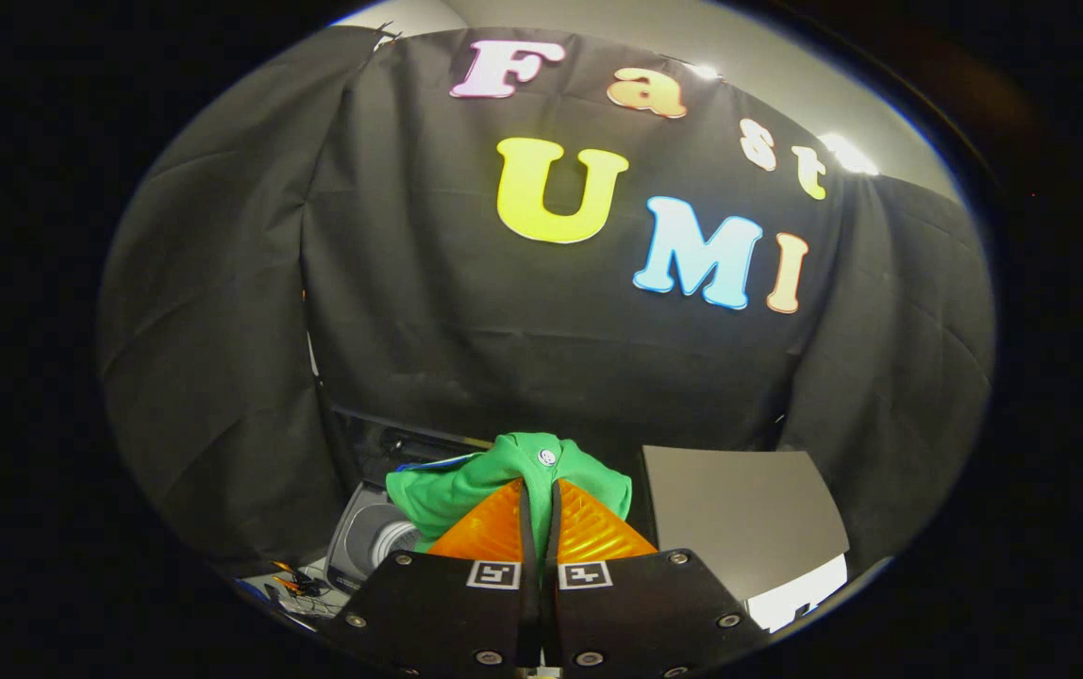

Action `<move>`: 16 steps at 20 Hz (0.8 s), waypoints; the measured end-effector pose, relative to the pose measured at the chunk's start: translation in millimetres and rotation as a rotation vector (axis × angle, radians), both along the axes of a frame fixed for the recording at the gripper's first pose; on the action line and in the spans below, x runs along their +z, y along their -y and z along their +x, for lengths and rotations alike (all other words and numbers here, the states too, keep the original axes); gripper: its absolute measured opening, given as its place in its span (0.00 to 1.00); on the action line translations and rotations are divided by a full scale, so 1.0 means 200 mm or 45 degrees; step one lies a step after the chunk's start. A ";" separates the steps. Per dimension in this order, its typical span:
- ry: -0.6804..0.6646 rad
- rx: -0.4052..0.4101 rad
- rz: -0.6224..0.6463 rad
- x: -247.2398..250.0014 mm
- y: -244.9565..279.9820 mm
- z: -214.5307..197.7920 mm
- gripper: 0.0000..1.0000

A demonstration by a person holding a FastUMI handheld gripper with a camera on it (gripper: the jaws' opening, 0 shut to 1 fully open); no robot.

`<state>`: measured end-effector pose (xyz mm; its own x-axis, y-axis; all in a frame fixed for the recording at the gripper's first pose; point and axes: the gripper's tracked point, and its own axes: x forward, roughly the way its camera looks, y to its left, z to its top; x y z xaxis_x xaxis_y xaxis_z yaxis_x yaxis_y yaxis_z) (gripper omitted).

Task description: Put the clothes into the washing machine and then close the washing machine lid.

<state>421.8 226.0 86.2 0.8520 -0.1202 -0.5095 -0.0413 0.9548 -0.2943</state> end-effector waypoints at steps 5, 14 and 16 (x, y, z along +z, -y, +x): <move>-0.081 -0.004 -0.002 -0.28 -0.17 0.06 0.01; -0.234 -0.073 0.042 -0.79 -0.28 0.10 0.01; -0.276 -0.081 0.047 -0.91 -0.29 0.10 0.01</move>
